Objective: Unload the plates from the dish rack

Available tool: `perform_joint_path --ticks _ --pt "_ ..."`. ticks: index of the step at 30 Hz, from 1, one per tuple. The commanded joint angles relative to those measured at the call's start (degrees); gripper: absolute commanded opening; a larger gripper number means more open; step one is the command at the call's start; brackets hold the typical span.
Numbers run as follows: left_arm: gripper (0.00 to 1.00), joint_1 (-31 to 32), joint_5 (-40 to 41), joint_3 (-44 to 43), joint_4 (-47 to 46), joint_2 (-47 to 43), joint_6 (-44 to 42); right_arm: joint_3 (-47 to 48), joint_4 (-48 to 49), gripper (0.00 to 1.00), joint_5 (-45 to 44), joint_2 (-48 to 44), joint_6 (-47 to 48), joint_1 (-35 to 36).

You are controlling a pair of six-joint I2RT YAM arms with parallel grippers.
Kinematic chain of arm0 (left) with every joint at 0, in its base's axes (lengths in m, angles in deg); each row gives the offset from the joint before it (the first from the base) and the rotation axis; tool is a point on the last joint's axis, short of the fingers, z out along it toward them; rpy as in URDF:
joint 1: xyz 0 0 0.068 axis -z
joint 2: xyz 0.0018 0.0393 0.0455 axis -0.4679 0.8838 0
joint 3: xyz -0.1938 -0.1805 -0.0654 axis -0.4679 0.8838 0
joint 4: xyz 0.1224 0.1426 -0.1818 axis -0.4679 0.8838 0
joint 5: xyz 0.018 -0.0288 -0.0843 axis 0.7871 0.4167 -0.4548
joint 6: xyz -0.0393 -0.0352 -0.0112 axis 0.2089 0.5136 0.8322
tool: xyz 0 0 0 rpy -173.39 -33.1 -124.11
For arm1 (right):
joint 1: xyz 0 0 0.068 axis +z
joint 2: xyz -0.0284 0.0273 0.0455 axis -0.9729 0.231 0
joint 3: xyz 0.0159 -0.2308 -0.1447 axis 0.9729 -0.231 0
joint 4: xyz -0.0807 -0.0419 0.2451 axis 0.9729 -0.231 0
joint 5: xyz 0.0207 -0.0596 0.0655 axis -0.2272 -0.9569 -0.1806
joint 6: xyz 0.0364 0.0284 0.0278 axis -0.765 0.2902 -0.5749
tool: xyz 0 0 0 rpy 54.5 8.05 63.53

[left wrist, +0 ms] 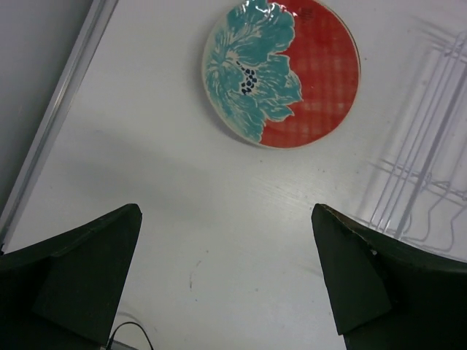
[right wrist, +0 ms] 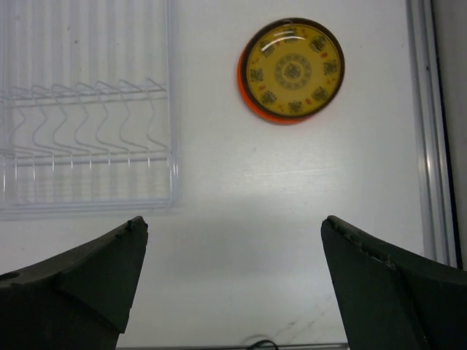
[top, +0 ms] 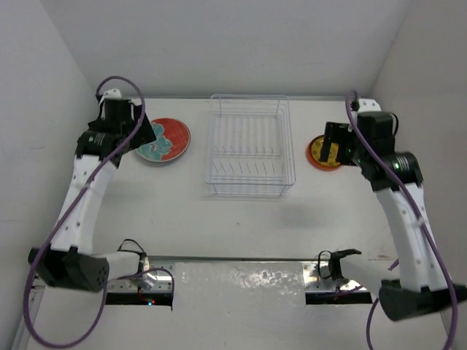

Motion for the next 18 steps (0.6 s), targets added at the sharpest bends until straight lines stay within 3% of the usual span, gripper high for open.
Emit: perform_joint_path --ticks 1,4,7,10,18 --pt "1.0 0.3 2.7 6.2 -5.6 -13.6 -0.9 -6.5 -0.7 0.99 -3.2 -9.7 0.2 1.4" --pt "1.0 0.3 5.1 14.1 -6.7 -23.2 0.5 -10.4 -6.2 0.99 -10.2 -15.3 -0.9 2.5" --pt "1.0 0.3 7.2 20.6 -3.8 -27.0 4.3 -16.2 -9.0 0.99 -10.9 -24.6 -0.5 3.1" --pt "1.0 0.3 5.6 26.4 -3.5 -30.4 5.1 -18.6 -11.6 0.99 -11.2 -28.3 1.1 3.1" --pt "1.0 0.9 5.8 25.6 -2.7 -29.2 5.9 -19.9 -13.8 0.99 -11.6 -29.5 -1.9 3.1"
